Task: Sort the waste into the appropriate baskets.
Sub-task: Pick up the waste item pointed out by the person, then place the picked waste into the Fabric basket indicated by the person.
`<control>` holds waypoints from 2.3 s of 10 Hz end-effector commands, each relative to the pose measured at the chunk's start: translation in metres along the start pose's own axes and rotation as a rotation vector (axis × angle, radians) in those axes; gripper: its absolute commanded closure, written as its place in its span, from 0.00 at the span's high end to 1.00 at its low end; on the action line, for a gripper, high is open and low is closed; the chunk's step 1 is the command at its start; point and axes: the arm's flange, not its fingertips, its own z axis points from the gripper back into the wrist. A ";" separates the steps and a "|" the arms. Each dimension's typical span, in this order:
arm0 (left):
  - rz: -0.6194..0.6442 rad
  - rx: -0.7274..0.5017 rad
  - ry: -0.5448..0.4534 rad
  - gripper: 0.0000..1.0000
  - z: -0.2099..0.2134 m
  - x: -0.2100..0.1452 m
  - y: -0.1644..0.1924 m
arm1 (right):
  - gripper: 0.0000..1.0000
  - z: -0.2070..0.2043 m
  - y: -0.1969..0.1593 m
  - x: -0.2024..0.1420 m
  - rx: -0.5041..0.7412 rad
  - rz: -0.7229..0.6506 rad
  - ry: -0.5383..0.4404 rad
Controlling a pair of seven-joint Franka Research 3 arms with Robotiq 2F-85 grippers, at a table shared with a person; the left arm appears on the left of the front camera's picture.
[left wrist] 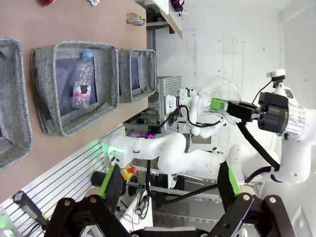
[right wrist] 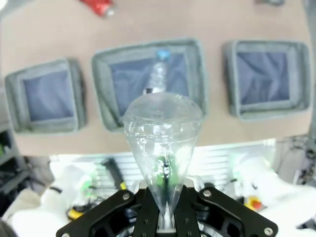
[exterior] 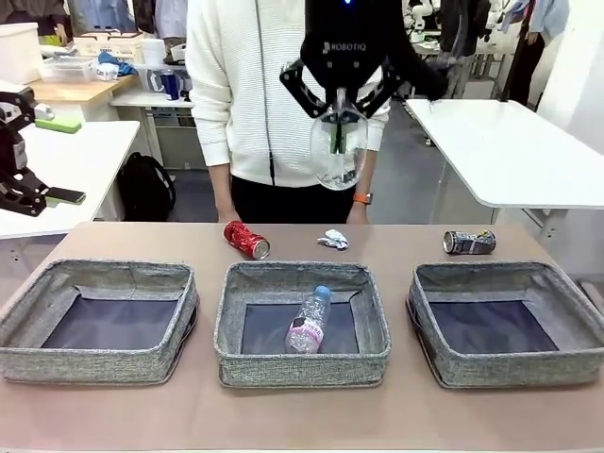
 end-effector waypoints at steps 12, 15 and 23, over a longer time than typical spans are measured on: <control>-0.011 0.006 0.007 1.00 0.001 -0.002 0.000 | 0.01 0.035 0.017 0.010 0.133 0.039 0.015; -0.011 0.006 0.007 1.00 0.001 -0.002 0.000 | 0.01 0.035 0.017 0.010 0.133 0.039 0.015; -0.011 0.006 0.007 1.00 0.001 -0.002 0.000 | 0.01 0.035 0.017 0.010 0.133 0.039 0.015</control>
